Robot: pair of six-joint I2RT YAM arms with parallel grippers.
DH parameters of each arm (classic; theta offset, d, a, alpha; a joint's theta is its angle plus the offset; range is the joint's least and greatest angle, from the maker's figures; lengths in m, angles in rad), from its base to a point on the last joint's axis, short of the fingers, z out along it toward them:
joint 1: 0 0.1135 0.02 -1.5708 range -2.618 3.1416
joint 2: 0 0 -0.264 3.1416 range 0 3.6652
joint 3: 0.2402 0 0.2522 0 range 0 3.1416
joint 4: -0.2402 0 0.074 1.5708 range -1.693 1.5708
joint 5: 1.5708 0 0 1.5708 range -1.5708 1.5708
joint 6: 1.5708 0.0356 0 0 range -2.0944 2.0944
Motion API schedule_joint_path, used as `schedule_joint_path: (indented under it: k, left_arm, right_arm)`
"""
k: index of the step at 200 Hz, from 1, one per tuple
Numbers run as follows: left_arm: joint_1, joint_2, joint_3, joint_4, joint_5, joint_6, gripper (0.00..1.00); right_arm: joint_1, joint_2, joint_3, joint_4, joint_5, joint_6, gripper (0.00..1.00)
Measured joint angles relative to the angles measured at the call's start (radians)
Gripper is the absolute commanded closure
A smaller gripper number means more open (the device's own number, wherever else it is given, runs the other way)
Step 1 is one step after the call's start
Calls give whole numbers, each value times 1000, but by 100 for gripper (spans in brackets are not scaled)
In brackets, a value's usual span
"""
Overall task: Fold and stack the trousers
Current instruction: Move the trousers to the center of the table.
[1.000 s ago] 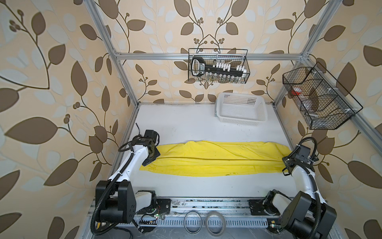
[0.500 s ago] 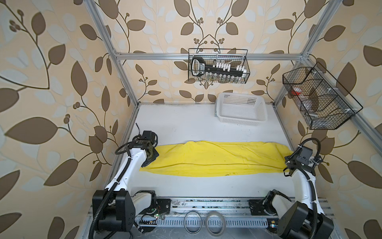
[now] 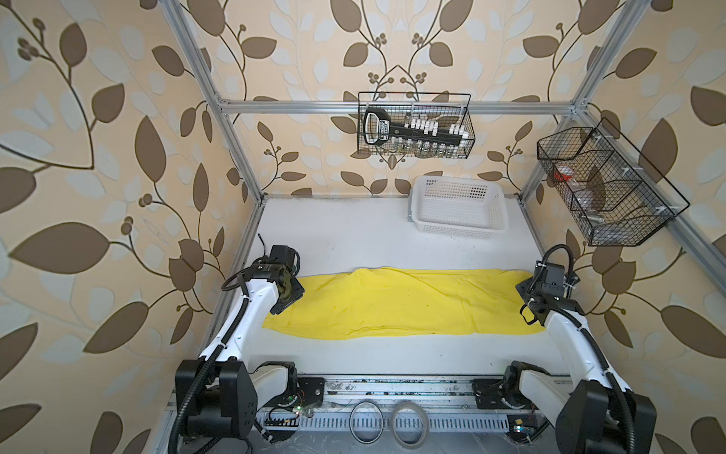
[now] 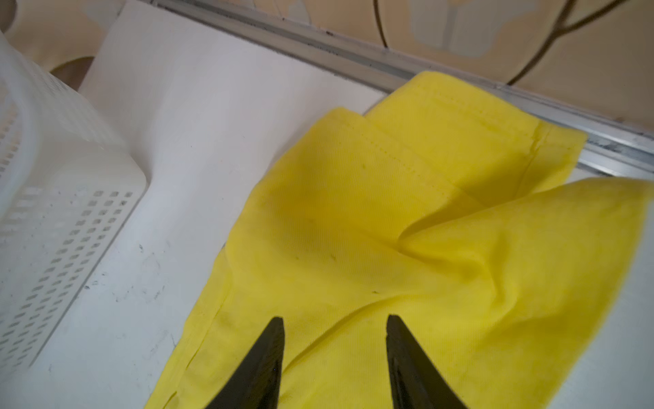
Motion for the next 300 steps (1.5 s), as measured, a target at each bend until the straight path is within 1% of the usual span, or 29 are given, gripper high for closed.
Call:
schedule_joint_path:
  k: [6,32,33,36,38,41,58,81,106,130,153,173,196,226,252,277,300]
  left_arm:
    - [0,14,-4,10,9,-4,45]
    - [0,52,-11,30,28,-18,43]
    - [0,53,-12,31,28,-18,43]
    - [1,54,-12,32,27,-19,37]
    - [2,55,-12,32,28,-19,35]
    - [4,55,-12,33,27,-18,34]
    - [19,55,-12,38,26,-41,34]
    - [26,83,-8,50,33,-56,32]
    - [23,165,17,82,67,-71,31]
    - [-7,246,45,119,88,-87,31]
    - [-29,318,62,156,103,-105,31]
    - [-31,366,62,173,105,-117,33]
    - [-31,406,62,176,76,-135,34]
    - [-23,411,62,173,23,-162,35]
    - [15,410,62,162,-30,-185,35]
    - [39,410,71,139,-85,-187,33]
    - [39,406,97,121,-106,-171,30]
  right_arm:
    - [2,18,-6,6,-11,-6,51]
    - [7,84,-14,21,-48,-43,44]
    - [7,85,-14,20,-48,-43,44]
    - [7,88,-15,21,-52,-43,43]
    - [7,90,-15,21,-53,-48,43]
    - [7,92,-16,21,-56,-50,41]
    - [7,92,-20,21,-76,-67,37]
    - [-11,93,-28,24,-102,-77,36]
    - [-42,132,-43,46,-140,-83,36]
    - [-5,200,-50,65,-159,-89,36]
    - [19,212,-52,102,-155,-86,36]
    - [42,226,-52,128,-140,-86,36]
    - [63,237,-55,153,-129,-83,36]
    - [82,247,-60,185,-123,-79,37]
    - [127,235,-73,201,-117,-74,36]
    - [156,192,-82,154,-127,-72,36]
    - [155,117,-80,40,-134,-82,36]
